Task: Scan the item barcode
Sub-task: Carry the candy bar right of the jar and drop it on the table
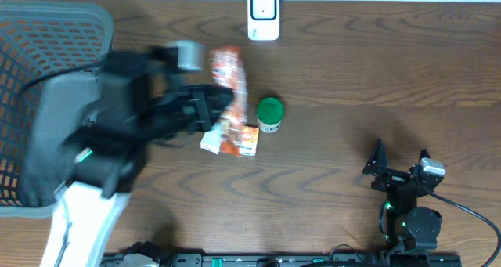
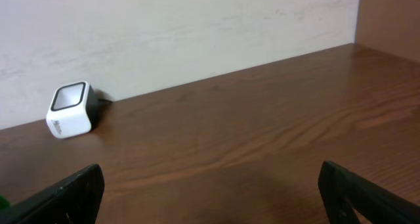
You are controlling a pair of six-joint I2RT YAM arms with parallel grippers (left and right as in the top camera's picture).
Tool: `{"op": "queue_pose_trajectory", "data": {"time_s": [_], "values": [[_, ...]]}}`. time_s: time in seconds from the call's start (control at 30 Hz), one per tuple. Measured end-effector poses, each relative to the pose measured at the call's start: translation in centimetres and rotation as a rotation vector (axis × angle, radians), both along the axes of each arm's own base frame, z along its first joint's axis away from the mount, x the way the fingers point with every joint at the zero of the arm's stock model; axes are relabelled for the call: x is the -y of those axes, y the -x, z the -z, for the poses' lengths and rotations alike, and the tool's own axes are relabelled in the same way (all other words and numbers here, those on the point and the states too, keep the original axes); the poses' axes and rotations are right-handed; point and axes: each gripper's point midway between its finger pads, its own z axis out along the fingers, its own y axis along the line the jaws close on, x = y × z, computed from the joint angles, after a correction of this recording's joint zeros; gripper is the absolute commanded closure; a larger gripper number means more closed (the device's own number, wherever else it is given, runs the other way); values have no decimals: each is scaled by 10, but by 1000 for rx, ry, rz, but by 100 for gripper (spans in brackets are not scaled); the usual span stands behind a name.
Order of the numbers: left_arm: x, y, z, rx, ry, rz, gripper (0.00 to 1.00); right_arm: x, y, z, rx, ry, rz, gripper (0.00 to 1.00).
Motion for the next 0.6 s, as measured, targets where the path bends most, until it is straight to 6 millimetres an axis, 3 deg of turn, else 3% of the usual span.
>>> {"op": "queue_pose_trajectory", "data": {"time_s": [0.27, 0.4, 0.5, 0.6], "values": [[95, -20, 97, -216, -24, 271, 93, 0, 0, 0, 0, 0, 0, 1], [125, -19, 134, -324, 35, 392, 93, 0, 0, 0, 0, 0, 0, 1], [142, -9, 151, -390, 89, 479, 93, 0, 0, 0, 0, 0, 0, 1], [159, -1, 153, -410, 159, 567, 93, 0, 0, 0, 0, 0, 0, 1]]}}
